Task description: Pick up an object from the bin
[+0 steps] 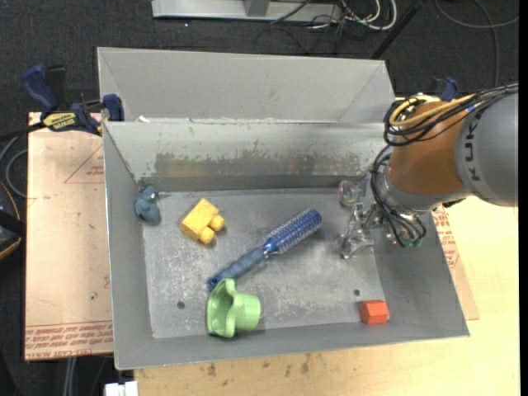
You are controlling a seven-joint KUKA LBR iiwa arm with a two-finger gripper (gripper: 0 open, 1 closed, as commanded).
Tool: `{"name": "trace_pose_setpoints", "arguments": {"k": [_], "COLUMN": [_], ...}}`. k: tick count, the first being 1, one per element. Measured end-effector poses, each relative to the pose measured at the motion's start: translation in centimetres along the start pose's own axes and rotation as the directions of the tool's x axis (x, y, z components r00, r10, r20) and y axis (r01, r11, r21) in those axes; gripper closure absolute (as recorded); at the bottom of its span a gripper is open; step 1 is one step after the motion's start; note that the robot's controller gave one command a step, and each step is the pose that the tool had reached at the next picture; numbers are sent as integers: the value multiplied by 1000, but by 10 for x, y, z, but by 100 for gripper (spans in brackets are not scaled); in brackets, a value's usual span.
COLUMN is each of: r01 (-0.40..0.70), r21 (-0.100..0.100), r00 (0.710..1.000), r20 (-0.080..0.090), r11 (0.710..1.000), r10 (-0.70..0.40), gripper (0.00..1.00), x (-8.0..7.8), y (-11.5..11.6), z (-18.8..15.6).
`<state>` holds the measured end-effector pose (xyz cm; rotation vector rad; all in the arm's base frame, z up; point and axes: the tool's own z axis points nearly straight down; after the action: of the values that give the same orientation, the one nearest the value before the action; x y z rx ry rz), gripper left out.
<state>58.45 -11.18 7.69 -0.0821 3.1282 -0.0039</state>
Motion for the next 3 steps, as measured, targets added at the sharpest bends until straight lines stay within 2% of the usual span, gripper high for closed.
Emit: {"name": "trace_pose_setpoints", "arguments": {"k": [1,2,3], "r01": [337,338,496], "r21": [-6,-7,-7], "r00": [941,941,868], "r20": [-5,-7,-3], "r11": [941,941,868], "r10": [-337,-338,-496], "gripper": [100,0,0], "x": [21,21,-14], "y": [62,61,87], "z": [-94,-93,-24]}}
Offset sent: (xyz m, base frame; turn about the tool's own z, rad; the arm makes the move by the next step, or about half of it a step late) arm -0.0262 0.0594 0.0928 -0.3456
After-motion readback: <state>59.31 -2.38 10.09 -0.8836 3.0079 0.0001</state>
